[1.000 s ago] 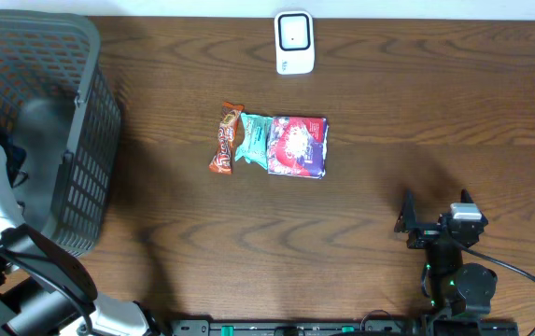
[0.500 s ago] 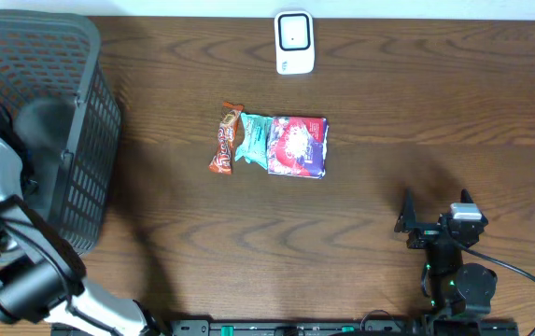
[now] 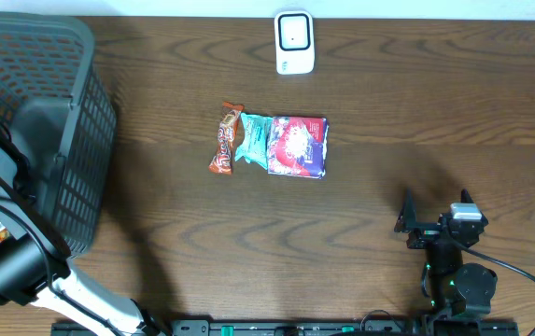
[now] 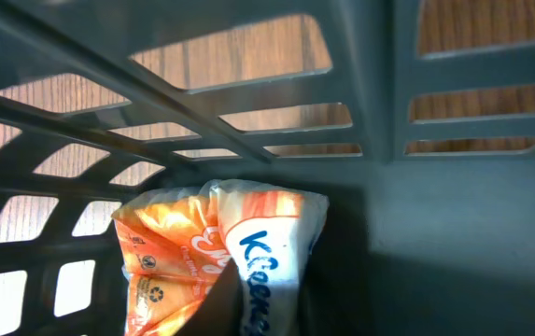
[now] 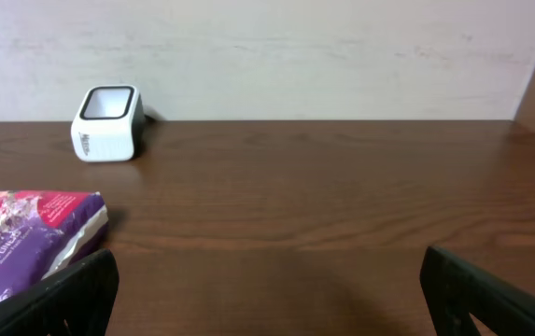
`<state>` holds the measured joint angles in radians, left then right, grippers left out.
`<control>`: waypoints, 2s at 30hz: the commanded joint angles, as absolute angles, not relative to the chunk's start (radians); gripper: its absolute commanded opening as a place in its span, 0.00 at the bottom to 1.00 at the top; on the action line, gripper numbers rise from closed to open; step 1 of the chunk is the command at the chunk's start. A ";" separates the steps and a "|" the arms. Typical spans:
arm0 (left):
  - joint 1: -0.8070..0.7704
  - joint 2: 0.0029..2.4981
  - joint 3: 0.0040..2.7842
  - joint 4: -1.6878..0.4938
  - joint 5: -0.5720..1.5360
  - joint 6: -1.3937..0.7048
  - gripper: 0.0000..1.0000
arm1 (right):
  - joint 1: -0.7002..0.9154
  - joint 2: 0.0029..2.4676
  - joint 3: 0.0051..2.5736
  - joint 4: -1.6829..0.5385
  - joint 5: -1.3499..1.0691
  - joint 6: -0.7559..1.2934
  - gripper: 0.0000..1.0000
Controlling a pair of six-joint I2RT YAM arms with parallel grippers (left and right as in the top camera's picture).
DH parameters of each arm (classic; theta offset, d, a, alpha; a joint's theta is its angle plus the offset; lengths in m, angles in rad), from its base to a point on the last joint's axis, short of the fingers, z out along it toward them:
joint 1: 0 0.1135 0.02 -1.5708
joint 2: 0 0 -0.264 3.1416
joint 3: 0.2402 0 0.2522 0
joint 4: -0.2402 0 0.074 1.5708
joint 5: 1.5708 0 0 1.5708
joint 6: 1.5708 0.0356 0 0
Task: Scan the item barcode
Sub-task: 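Reach the left gripper into the basket and grasp the small orange box, then place the small orange box on the table below the candy bar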
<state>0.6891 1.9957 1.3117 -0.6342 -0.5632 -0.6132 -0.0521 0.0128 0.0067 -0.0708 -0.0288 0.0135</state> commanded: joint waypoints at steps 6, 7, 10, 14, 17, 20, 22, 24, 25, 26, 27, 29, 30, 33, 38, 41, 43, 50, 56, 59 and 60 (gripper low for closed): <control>0.690 1.891 1.353 -0.675 -0.348 -0.614 0.07 | -0.045 0.011 0.006 -0.075 -0.028 0.006 0.99; 0.680 1.824 1.366 -0.675 -0.334 -0.614 0.07 | -0.045 0.011 0.006 -0.075 -0.028 0.006 0.99; 0.660 1.669 1.376 -0.661 -0.245 -0.614 0.07 | -0.045 0.011 0.006 -0.075 -0.028 0.006 0.99; 0.635 1.464 1.376 -0.648 0.028 -0.614 0.07 | -0.045 0.011 0.006 -0.075 -0.028 0.006 0.99; 0.576 1.327 1.376 -0.603 0.269 -0.638 0.07 | -0.045 0.011 0.006 -0.075 -0.028 0.006 0.99; 0.449 1.222 1.376 -0.555 0.358 -0.644 0.07 | -0.045 0.011 0.006 -0.075 -0.028 0.006 0.99; 0.315 1.172 1.376 -0.552 0.339 -0.606 0.07 | -0.045 0.011 0.006 -0.075 -0.028 0.006 0.99; 0.150 1.155 1.376 -0.557 0.318 -0.519 0.07 | -0.045 0.011 0.006 -0.075 -0.028 0.006 0.99; 0.072 1.156 1.375 -0.569 0.296 -0.477 0.07 | -0.045 0.011 0.006 -0.075 -0.028 0.006 0.99; -0.002 1.161 1.371 -0.583 0.264 -0.451 0.07 | -0.045 0.011 0.006 -0.075 -0.028 0.006 0.99; -0.091 1.170 1.362 -0.599 0.216 -0.437 0.07 | -0.045 0.011 0.006 -0.075 -0.028 0.006 0.99; -0.297 1.225 1.332 -0.638 0.051 -0.437 0.07 | -0.045 0.011 0.006 -0.075 -0.028 0.006 0.99; -0.354 1.256 1.327 -0.649 -0.022 -0.437 0.07 | -0.045 0.011 0.006 -0.075 -0.028 0.006 0.99; -0.490 1.412 1.326 -0.672 -0.234 -0.437 0.07 | -0.045 0.011 0.006 -0.075 -0.028 0.006 0.99; -0.534 1.631 1.326 -0.672 -0.320 -0.441 0.07 | -0.045 0.011 0.006 -0.075 -0.028 0.006 0.99; -0.534 1.729 1.326 -0.693 -0.319 -0.502 0.07 | -0.045 0.011 0.006 -0.075 -0.028 0.006 0.99; -0.535 1.767 1.326 -0.699 -0.292 -0.545 0.08 | -0.045 0.011 0.006 -0.075 -0.028 0.006 0.99; -0.534 1.728 1.332 -0.709 -0.167 -0.551 0.63 | -0.045 0.011 0.006 -0.075 -0.028 0.006 0.99; -0.507 1.511 1.354 -0.796 -0.146 -0.551 0.98 | -0.045 0.011 0.006 -0.075 -0.028 0.006 0.99; -0.462 1.406 1.354 -0.852 -0.146 -0.551 1.00 | -0.045 0.011 0.006 -0.028 -0.029 0.007 0.99; -0.437 1.369 1.354 -0.876 -0.146 -0.551 0.98 | -0.045 0.011 0.006 0.003 -0.047 0.026 0.99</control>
